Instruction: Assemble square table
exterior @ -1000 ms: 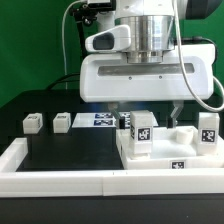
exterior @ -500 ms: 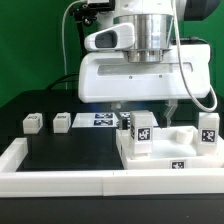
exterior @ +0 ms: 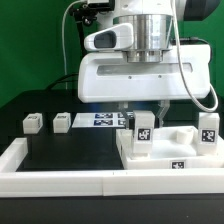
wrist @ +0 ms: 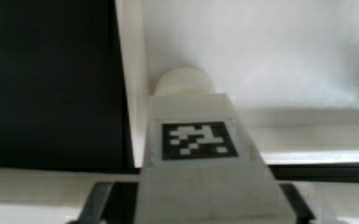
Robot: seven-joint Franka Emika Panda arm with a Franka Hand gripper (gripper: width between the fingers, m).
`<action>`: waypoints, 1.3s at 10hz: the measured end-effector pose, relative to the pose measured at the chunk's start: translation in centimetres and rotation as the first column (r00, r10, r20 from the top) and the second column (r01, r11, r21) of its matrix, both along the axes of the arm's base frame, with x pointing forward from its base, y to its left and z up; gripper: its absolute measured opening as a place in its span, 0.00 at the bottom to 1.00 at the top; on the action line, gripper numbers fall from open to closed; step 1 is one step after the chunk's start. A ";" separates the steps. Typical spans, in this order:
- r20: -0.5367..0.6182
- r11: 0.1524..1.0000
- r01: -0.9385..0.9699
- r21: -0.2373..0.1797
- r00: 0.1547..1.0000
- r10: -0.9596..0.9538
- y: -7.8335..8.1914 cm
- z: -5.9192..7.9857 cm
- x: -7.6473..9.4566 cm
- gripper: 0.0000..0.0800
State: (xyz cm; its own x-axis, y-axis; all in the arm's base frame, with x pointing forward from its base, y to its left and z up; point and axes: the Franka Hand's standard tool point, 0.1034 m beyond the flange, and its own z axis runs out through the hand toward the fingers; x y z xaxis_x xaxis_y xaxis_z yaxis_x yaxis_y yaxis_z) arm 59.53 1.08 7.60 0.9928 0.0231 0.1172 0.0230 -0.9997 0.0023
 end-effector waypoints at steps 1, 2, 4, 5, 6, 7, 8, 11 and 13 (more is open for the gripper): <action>0.000 0.998 0.062 0.007 0.998 -0.062 0.0 0.0 0.0 0.36; 0.000 0.985 0.170 0.025 0.985 -0.170 -0.2 0.0 0.0 0.36; 0.014 0.934 0.353 0.048 0.935 -0.354 -0.3 -0.1 0.1 0.36; 0.011 0.898 0.435 0.058 0.900 -0.437 -0.4 -0.1 0.1 0.36; 0.007 0.862 0.503 0.068 0.864 -0.504 -0.4 -0.1 0.1 0.36; -0.002 0.793 0.604 0.082 0.796 -0.606 -0.5 -0.1 0.1 0.36; -0.012 0.733 0.674 0.094 0.737 -0.676 -0.6 -0.1 0.0 0.36; -0.056 0.470 0.873 0.127 0.479 -0.876 -0.2 -0.2 -0.1 0.36; -0.103 0.257 0.956 0.139 0.272 -0.957 0.1 -0.2 -0.1 0.36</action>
Offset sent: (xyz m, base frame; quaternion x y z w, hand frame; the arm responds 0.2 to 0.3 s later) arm -0.0071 -0.0012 -0.0029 -0.0110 0.0187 0.2512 0.9677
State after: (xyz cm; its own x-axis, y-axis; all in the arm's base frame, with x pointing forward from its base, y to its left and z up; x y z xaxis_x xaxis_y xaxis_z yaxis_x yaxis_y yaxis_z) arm 59.43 1.18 7.39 0.2798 -0.9599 0.0166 -0.9501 -0.2793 -0.1393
